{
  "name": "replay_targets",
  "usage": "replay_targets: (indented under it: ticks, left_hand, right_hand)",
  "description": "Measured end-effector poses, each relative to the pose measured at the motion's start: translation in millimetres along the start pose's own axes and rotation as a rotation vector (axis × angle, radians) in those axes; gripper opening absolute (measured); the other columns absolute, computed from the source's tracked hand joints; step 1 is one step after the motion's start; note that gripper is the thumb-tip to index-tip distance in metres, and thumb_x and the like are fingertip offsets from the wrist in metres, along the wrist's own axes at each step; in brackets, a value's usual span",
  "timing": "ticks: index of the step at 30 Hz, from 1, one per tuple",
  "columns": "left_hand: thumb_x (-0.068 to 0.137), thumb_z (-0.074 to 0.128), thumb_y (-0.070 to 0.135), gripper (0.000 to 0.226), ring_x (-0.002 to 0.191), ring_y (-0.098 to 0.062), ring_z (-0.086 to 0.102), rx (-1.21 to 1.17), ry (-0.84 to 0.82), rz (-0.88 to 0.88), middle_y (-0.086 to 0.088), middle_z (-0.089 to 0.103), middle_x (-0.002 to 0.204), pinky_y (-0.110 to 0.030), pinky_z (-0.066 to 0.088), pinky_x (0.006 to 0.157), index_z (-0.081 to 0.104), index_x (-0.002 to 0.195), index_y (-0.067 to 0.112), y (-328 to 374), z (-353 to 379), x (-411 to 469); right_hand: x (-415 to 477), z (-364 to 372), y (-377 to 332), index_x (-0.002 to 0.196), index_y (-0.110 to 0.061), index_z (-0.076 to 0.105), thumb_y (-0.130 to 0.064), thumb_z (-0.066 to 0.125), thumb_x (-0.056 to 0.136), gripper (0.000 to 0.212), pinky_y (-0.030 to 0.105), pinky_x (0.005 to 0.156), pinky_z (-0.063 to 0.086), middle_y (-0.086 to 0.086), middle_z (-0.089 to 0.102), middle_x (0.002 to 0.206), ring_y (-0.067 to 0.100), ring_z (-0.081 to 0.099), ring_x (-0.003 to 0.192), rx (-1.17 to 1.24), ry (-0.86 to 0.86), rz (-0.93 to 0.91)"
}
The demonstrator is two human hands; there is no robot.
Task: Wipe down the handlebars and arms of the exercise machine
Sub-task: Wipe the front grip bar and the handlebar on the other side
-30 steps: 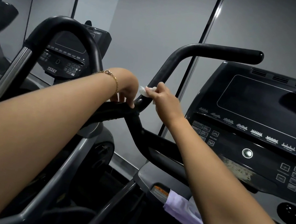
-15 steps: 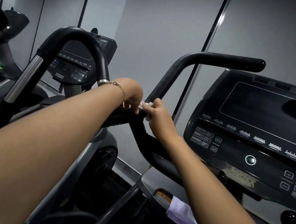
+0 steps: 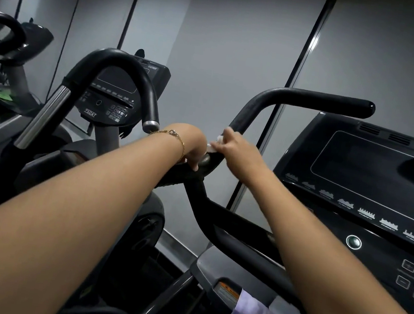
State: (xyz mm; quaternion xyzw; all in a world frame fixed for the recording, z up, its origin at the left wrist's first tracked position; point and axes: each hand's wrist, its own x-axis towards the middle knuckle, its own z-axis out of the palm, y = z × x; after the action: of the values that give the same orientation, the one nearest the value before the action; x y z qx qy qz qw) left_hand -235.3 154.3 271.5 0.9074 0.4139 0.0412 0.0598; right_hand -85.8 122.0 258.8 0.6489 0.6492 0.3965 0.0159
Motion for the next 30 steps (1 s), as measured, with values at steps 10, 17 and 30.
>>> replay_targets:
  ticks: [10, 17, 30]
  left_hand:
    - [0.093, 0.058, 0.024, 0.037, 0.098, -0.027, 0.063, -0.090, -0.044, -0.002, -0.009, 0.061, 0.123, -0.036, 0.049, 0.094, 0.056, 0.119, -0.002, -7.8, -2.3, 10.9]
    - [0.092, 0.059, 0.025, 0.037, 0.088, -0.024, 0.058, -0.134, -0.079, -0.016, -0.009, 0.062, 0.121, -0.039, 0.048, 0.098, 0.056, 0.118, -0.001, -8.8, -3.3, 15.0]
    - [0.090, 0.059, 0.036, 0.044, 0.091, -0.024, 0.058, -0.088, 0.074, 0.001, -0.006, 0.061, 0.093, -0.032, 0.044, 0.088, 0.056, 0.118, 0.002, -12.6, 3.0, -15.3]
  right_hand:
    - [55.5, -22.0, 45.2, 0.125, -0.010, 0.055, -0.009, 0.046, 0.096, 0.030, 0.040, 0.073, 0.044, 0.014, 0.039, 0.119, 0.034, 0.042, 0.109, -0.148, 0.021, 0.221]
    - [59.2, -25.6, 55.7, 0.124, -0.011, 0.056, -0.008, 0.047, 0.096, 0.030, 0.037, 0.070, 0.043, 0.014, 0.040, 0.118, 0.033, 0.043, 0.108, -0.199, 0.044, 0.233]
    - [-9.3, 18.5, -22.6, 0.074, -0.028, 0.044, -0.043, 0.052, 0.090, 0.023, 0.031, 0.062, 0.033, -0.014, 0.055, 0.079, 0.015, 0.054, 0.079, 0.506, 0.135, 0.337]
